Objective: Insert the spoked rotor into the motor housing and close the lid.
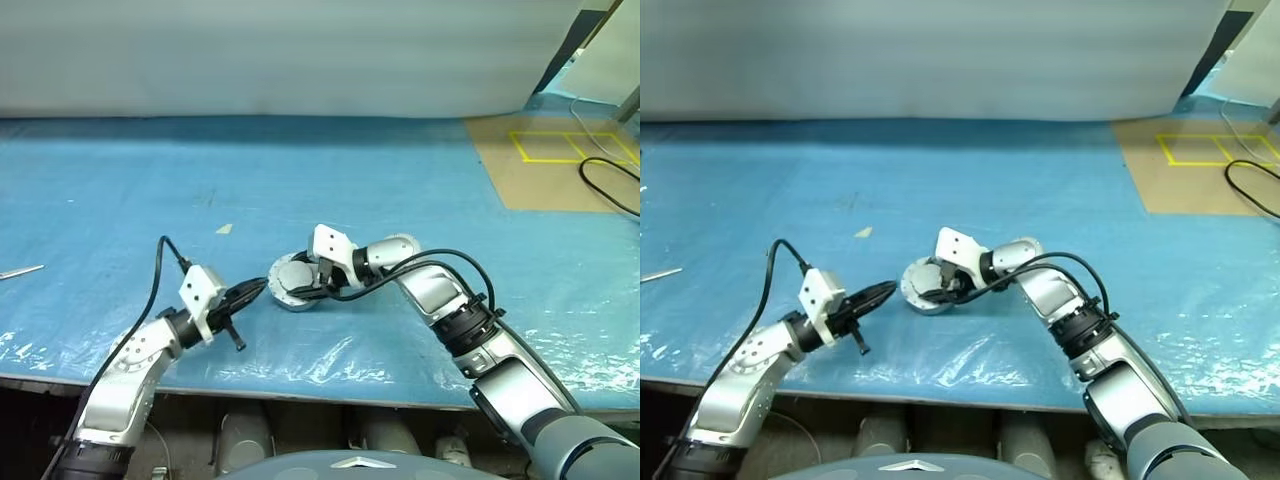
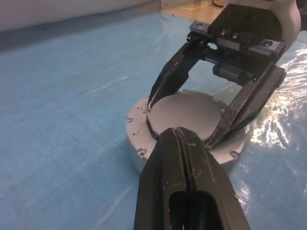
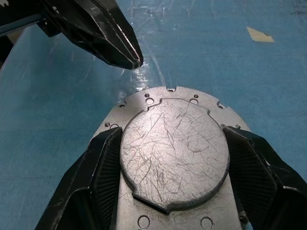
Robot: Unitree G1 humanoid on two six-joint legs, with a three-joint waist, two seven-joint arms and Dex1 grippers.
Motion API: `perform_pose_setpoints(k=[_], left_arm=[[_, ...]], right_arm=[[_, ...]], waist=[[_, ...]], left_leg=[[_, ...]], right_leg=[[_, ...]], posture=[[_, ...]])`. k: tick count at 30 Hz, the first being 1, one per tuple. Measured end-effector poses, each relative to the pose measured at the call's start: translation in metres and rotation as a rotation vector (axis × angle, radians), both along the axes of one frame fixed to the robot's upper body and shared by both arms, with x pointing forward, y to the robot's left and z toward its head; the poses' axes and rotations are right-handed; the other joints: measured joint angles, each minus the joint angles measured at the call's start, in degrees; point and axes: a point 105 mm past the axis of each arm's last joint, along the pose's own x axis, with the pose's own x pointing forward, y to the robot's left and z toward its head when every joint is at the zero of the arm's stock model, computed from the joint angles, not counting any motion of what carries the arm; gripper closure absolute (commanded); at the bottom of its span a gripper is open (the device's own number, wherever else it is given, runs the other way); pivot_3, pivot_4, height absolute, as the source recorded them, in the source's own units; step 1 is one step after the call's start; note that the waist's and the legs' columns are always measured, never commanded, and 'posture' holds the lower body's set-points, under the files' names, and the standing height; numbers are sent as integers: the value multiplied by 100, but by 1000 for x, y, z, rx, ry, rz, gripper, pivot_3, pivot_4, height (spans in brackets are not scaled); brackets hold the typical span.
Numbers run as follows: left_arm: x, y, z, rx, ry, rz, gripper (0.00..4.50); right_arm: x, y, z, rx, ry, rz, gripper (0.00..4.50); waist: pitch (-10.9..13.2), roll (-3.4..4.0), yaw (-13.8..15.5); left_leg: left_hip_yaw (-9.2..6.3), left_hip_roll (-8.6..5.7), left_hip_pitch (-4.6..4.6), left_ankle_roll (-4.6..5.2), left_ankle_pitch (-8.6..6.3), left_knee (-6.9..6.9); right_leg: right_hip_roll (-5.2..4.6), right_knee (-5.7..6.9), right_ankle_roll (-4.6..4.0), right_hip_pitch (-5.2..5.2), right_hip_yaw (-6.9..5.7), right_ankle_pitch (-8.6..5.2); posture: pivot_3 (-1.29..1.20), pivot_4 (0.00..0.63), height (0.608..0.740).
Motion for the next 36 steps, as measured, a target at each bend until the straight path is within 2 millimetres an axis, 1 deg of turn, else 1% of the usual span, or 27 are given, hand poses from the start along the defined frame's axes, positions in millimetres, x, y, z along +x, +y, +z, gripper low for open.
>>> perform_pose_setpoints(k=[3, 6, 12, 16, 18, 23, 36], left_arm=[[7, -5, -4, 2, 16, -13, 4500], [11, -6, -10, 33, 23, -17, 4500], [18, -6, -11, 71, -21, -29, 4500], [22, -4, -12, 73, -22, -24, 4500], [23, -2, -15, 79, -11, -20, 4500], [29, -1, -14, 80, -13, -16, 4500], [28, -5, -16, 84, -26, -45, 4500]], right_arm=[[0, 1, 0, 4, 6, 0, 1533], [0, 0, 1, 6, 9, -2, 1533], [2, -2, 1, 7, 18, -19, 1533], [1, -3, 0, 7, 22, -23, 1533], [1, -3, 1, 9, 20, -23, 1533], [1, -4, 1, 7, 18, -24, 1533], [1, -5, 1, 4, 17, -21, 1533]], waist=[[-1, 1, 0], [-1, 0, 1], [-3, 0, 13], [-3, 0, 17], [-4, 1, 19], [-4, 1, 27], [-4, 1, 37]], left_leg=[[3, -7, -1, -1, 1, -8], [6, -9, -3, -1, 1, -14], [6, -22, 5, 0, 0, -22], [6, -30, 5, 1, 0, -25], [6, -32, 3, 0, 0, -27], [6, -33, 3, 0, 0, -33], [6, -30, 1, 1, 0, -47]], right_leg=[[0, -5, -6, -4, 1, 3], [0, -9, -7, -7, 2, 4], [-9, -10, 6, -1, 8, -4], [-17, -10, 22, -1, 9, -13], [-18, -12, 24, -5, 11, -14], [-20, -18, 21, -4, 13, -13], [-22, -42, 31, -2, 14, -18]], posture=[[0, 150, 740], [0, 150, 740], [0, 150, 740], [0, 150, 740], [0, 150, 740], [0, 150, 740], [0, 150, 740]])
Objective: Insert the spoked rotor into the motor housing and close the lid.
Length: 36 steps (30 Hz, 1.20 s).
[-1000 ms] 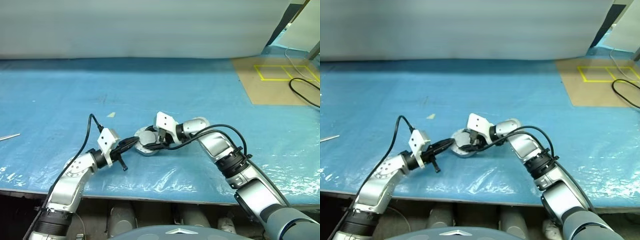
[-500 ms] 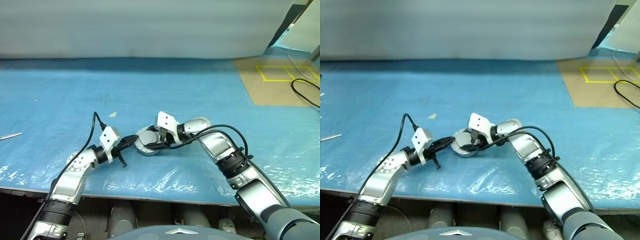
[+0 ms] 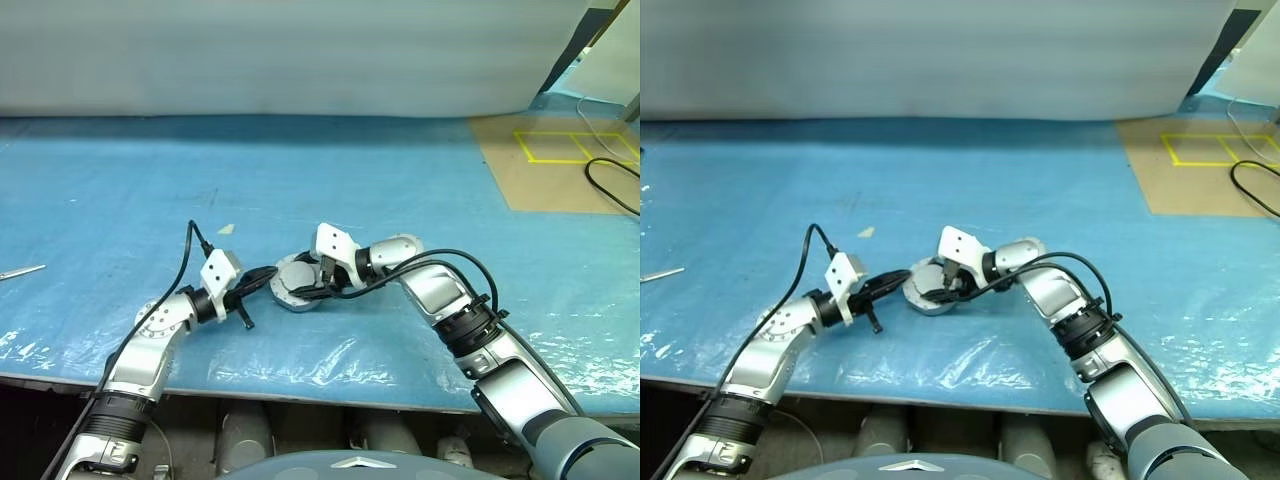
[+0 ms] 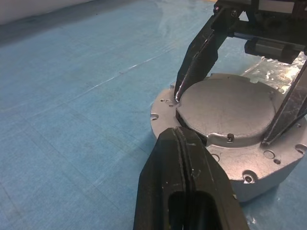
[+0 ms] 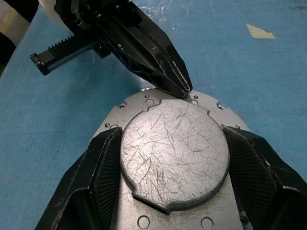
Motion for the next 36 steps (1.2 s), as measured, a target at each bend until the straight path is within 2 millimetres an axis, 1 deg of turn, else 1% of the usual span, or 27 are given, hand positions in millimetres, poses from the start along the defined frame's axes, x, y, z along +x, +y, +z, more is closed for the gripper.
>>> perform_pose_setpoints(k=[2, 4, 7, 9, 10, 18, 22, 24, 27, 29, 31, 33, 36], left_arm=[[-1, -1, 0, 1, 0, -7, 4500], [-2, -2, 0, 0, 3, -18, 4500], [-3, -2, 0, 1, 9, -26, 4500], [-4, 0, -1, 10, 16, -44, 4500], [-5, 0, -1, 14, 17, -48, 4500], [-5, -2, 3, 19, 8, -76, 4500], [-5, -6, 4, 10, -1, -91, 4500], [-6, -7, 3, 12, 3, -92, 4500], [-8, -7, -2, 15, 20, -93, 4500], [-8, -7, -3, 17, 21, -92, 4500], [-8, -7, -3, 17, 22, -93, 4500], [-8, -7, -4, 19, 25, -92, 4500], [-8, -6, -5, 19, 32, -88, 4500]], right_arm=[[0, 0, 0, 1, 0, 0, 1533], [0, 0, 0, 1, 0, 0, 809], [3, 0, 0, 7, -10, -25, 11], [4, 0, 0, 11, -8, -32, 11], [3, 0, 0, 12, -6, -31, 11], [3, -3, 6, 37, 48, -39, 11], [3, -11, 14, 65, 115, -68, 11], [5, -16, 23, 115, 163, -98, 11], [4, -25, 57, 204, 166, -99, 11], [0, -27, 69, 233, 161, -87, 11], [-3, -26, 64, 226, 170, -85, 11], [-7, -24, 52, 209, 205, -91, 11], [-5, -23, 49, 207, 209, -113, 11]], waist=[[0, 0, -1], [0, 0, -2], [-1, 1, 0], [-1, 2, 0], [-2, 3, -3], [-4, 8, 18], [-1, 5, 51], [5, 3, 50], [7, 3, 57], [7, 3, 73], [7, 3, 89], [8, 4, 107], [8, 4, 108]], left_leg=[[0, 1, 0, 0, 0, -3], [0, 2, 0, 0, 0, -6], [0, 2, -2, 0, 0, -15], [0, 2, -7, -1, 1, -28], [1, 0, -11, -2, 1, -30], [2, -13, -41, -14, 9, -40], [1, -22, -61, -18, 12, -40], [1, -21, -71, -20, 13, -40], [0, -18, -72, -21, 13, -43], [0, -14, -68, -21, 13, -48], [0, -13, -68, -21, 13, -49], [0, -15, -69, -22, 13, -48], [0, -16, -69, -22, 14, -45]], right_leg=[[0, -1, 1, 0, 0, 0], [0, -4, 1, -1, 0, 0], [0, -14, 1, -3, -1, -1], [1, -32, -7, -3, -2, 4], [0, -37, -29, -6, -2, 17], [0, -45, -27, -31, -3, 15], [1, -46, -26, -46, -4, 15], [3, -44, -24, -59, -4, 17], [4, -42, -22, -61, -12, 18], [5, -42, -22, -59, -17, 18], [5, -42, -23, -59, -20, 18], [4, -42, -23, -60, -19, 17], [3, -42, -23, -59, -17, 17]], posture=[[0, 150, 740], [0, 150, 740], [0, 150, 740], [0, 150, 740], [0, 150, 740], [0, 150, 740], [0, 150, 740], [0, 150, 740], [0, 150, 740], [0, 150, 740], [0, 150, 740], [0, 150, 740], [0, 150, 740]])
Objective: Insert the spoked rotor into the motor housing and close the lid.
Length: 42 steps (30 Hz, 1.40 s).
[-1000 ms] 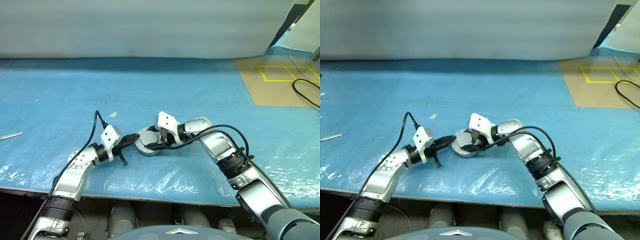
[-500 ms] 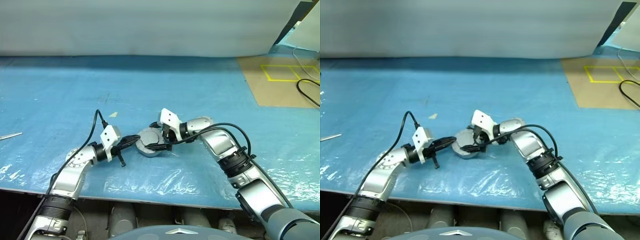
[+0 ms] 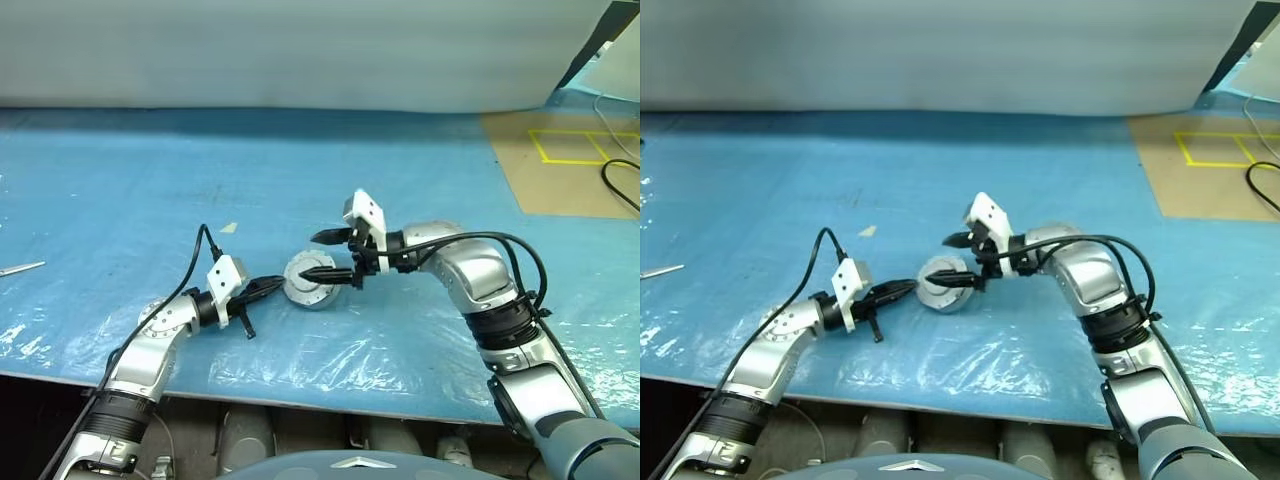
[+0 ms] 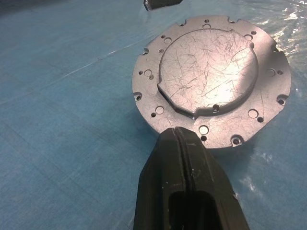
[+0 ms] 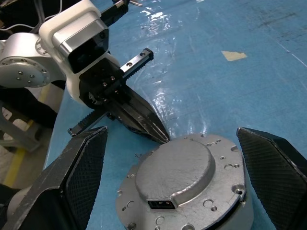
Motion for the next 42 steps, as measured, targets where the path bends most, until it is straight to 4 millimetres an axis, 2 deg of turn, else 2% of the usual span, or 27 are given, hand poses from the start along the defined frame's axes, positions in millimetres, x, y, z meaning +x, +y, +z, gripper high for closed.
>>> perform_pose_setpoints(k=[6, 12, 22, 26, 29, 31, 34, 39, 42], left_arm=[[1, 2, -1, -4, 14, 10, 4500], [-2, 3, -7, 0, 47, 17, 4500], [0, 4, -7, -3, 45, 29, 4500], [4, 13, 10, -93, 44, 76, 4500], [9, 22, 38, -186, 14, 101, 4500], [10, 24, 49, -209, 6, 94, 4500], [8, 12, 52, -212, 32, 36, 4500], [-7, -22, 29, -131, 108, -125, 4500], [-4, -31, 21, -96, 107, -147, 4500]], right_arm=[[10, -6, -9, -21, 13, -68, 11], [21, -24, -26, -51, 80, -172, 11], [25, -44, -30, 16, 240, -272, 11], [25, -50, -28, 28, 272, -290, 11], [20, -50, -30, 31, 287, -285, 11], [19, -49, -31, 30, 285, -288, 11], [18, -48, -32, 27, 284, -291, 11], [17, -45, -32, 39, 296, -292, 11], [16, -44, -27, 52, 289, -287, 11]], waist=[[0, 0, 4], [2, -3, -2], [2, -3, 2], [2, -3, 3], [2, -3, 8], [2, -3, 9], [2, -3, 8], [2, -3, 8], [2, -3, 8]], left_leg=[[0, 0, -1, -1, 1, 2], [0, 2, -3, -2, 1, 2], [0, 2, -4, -1, 1, 7], [0, 6, -3, -1, 1, 8], [0, 7, -3, -1, 1, 9], [0, 5, -3, -1, 1, 12], [0, 4, -4, -1, 1, 18], [0, 7, -5, -1, 1, 18], [-1, 8, -4, -1, 2, 23]], right_leg=[[0, 1, 0, 0, 0, 0], [2, 4, 2, -3, -3, 1], [2, 8, 0, -2, -3, 1], [6, 12, -1, -2, -5, 1], [7, 12, -1, -2, -6, 1], [5, 12, -1, -1, -5, 1], [5, 12, -1, -1, -4, 1], [6, 12, -1, -2, -4, 1], [7, 16, -1, 0, -5, 1]], posture=[[0, 150, 740], [0, 150, 740], [0, 150, 740], [0, 150, 740], [0, 150, 740], [0, 150, 740], [0, 150, 740], [0, 150, 740], [0, 150, 740]])
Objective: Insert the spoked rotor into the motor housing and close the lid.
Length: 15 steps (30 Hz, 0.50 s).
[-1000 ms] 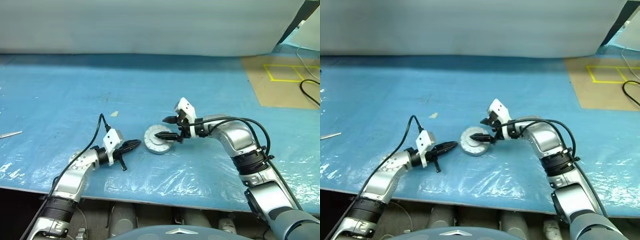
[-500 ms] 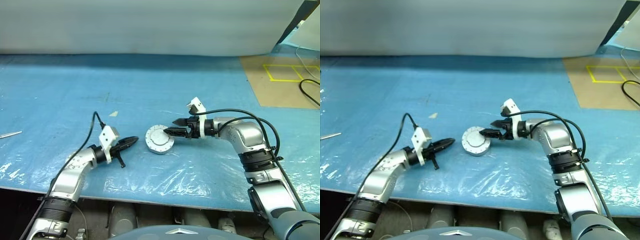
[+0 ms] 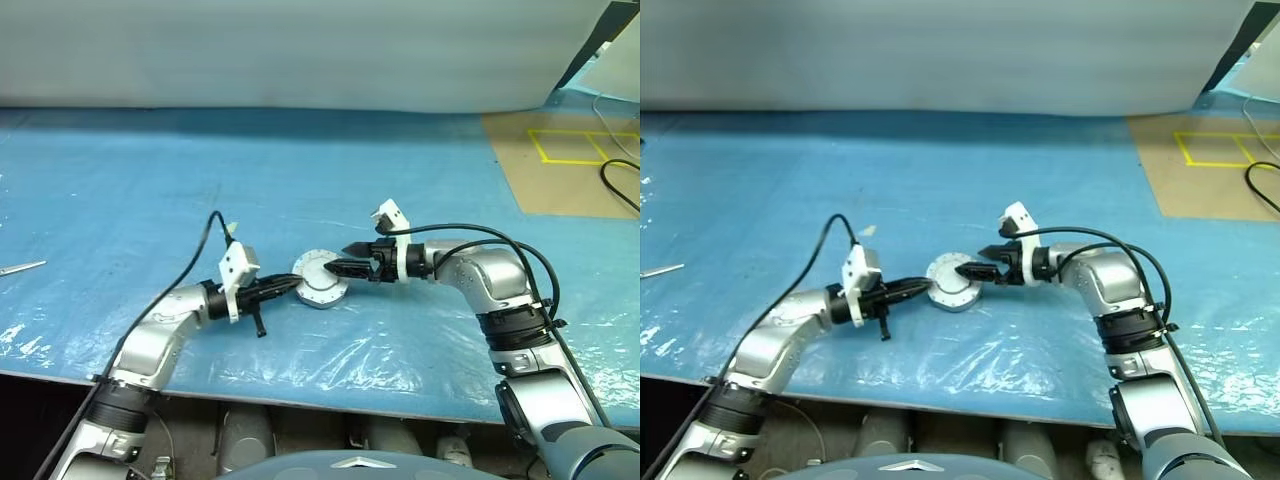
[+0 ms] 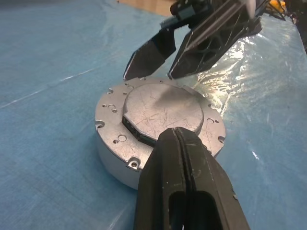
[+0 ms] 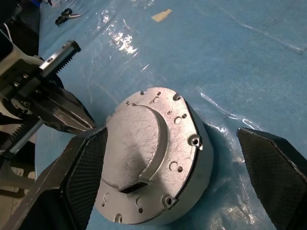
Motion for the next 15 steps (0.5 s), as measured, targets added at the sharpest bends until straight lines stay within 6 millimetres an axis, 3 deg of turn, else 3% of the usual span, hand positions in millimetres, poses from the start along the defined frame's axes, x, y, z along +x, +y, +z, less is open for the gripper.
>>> perform_pose_setpoints(k=[5, 15], left_arm=[[10, -6, 0, 1, -37, 3, 4500], [8, 1, -3, -3, -28, 1, 4500]], right_arm=[[-4, -2, 0, 2, -6, -5, 11], [-4, -8, -1, -16, -8, -34, 11]], waist=[[0, 0, 1], [0, 0, 1]], left_leg=[[-2, -3, 0, 0, 0, 6], [-3, -1, 1, 0, 0, 23]], right_leg=[[-2, 1, 1, 4, 1, 1], [-2, 11, 0, 6, 1, 0]], posture=[[0, 150, 740], [0, 150, 740]])
